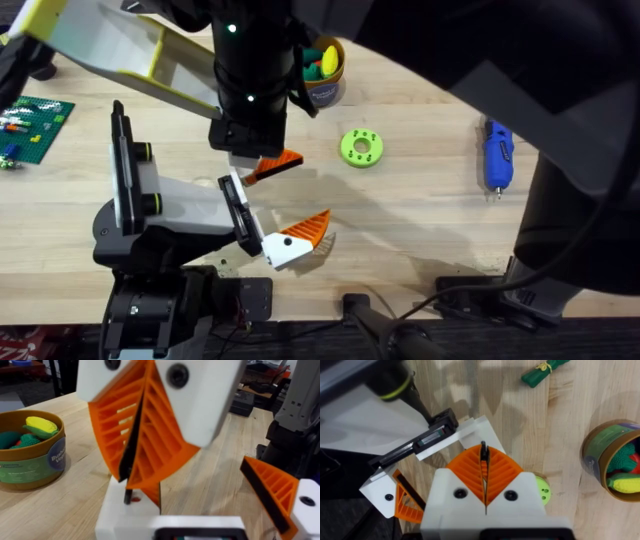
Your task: Pick up the gripper from the table and insert it into the empty holder that is missing its gripper. Then pick up a screw, insert it into the mounting hole, and use the screwdriver to tighten it. Finally, clean up the table by picking up the vegetable and placing it into the bucket.
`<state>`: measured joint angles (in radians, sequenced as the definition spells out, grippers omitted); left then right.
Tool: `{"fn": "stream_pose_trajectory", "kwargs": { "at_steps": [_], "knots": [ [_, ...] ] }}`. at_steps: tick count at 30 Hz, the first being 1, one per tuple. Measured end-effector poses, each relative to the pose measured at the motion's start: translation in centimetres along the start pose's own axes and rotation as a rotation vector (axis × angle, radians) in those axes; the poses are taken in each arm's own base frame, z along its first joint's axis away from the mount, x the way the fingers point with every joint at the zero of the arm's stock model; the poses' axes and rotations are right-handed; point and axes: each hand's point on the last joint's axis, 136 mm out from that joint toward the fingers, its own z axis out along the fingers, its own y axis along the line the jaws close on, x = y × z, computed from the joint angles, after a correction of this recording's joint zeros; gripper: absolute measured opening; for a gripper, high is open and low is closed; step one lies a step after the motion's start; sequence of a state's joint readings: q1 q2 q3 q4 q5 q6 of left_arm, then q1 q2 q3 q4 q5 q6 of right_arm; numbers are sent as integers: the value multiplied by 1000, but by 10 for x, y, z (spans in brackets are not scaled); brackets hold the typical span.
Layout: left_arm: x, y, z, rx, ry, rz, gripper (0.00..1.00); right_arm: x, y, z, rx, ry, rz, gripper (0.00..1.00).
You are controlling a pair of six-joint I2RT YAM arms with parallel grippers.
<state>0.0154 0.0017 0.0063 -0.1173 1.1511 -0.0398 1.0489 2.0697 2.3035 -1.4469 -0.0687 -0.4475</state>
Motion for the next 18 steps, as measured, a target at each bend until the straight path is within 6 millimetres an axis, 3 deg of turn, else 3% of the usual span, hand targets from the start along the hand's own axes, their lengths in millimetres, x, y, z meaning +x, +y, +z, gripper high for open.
{"fn": "stream_pose_trajectory", "kwargs": {
  "at_steps": [11,18],
  "knots": [
    [0,0,0,2,-1,-8,983,0,0,-2,2,-2,1,9],
    [0,-1,0,5,0,-9,983,-7,0,-29,26,-52,-5,9]
  ]
}}
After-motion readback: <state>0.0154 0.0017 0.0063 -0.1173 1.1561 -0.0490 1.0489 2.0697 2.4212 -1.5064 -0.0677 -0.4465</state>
